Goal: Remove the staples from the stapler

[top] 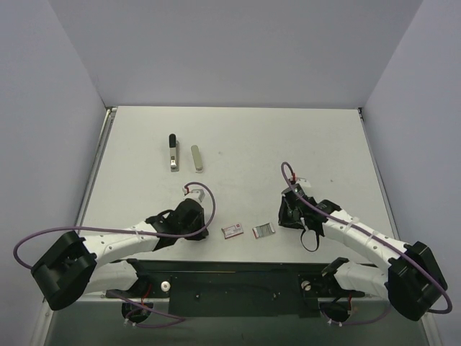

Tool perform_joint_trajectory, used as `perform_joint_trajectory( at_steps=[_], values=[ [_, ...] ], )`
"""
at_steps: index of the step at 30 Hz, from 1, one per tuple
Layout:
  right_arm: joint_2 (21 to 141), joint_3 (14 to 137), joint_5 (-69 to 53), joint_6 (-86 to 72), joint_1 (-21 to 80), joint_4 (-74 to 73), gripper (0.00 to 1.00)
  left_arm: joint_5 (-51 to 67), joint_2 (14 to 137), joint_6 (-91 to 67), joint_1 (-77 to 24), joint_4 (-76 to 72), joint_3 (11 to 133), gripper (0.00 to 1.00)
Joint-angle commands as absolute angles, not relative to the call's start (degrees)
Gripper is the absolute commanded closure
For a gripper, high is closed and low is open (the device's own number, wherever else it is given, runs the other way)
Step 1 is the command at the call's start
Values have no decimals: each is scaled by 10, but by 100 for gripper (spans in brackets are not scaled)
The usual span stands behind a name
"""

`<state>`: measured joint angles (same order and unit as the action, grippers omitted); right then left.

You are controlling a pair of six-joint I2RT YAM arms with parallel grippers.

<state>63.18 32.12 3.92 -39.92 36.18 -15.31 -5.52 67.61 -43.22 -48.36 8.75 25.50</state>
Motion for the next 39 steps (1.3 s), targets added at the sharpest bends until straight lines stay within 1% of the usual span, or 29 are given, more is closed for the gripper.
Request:
perform_joint_trajectory(
  at_steps=[1, 3, 6, 10, 18, 28, 39],
  values=[
    [652, 309, 5, -397, 352, -123, 87, -47, 682, -431, -486, 50, 271, 100],
    [662, 306, -12, -402, 349, -113, 83, -42, 685, -432, -486, 45, 268, 100],
    [671, 300, -22, -408, 345, -98, 82, -38, 686, -434, -486, 38, 264, 100],
    [686, 294, -34, -412, 340, -82, 77, -38, 688, -435, -486, 33, 261, 100],
    [687, 272, -59, -421, 330, -51, 77, -37, 690, -439, -486, 25, 252, 100],
    [705, 262, -76, -426, 328, -18, 74, -33, 695, -441, -486, 19, 250, 100],
    [700, 249, -87, -429, 328, -5, 75, -31, 704, -445, -486, 12, 246, 100]
  ],
)
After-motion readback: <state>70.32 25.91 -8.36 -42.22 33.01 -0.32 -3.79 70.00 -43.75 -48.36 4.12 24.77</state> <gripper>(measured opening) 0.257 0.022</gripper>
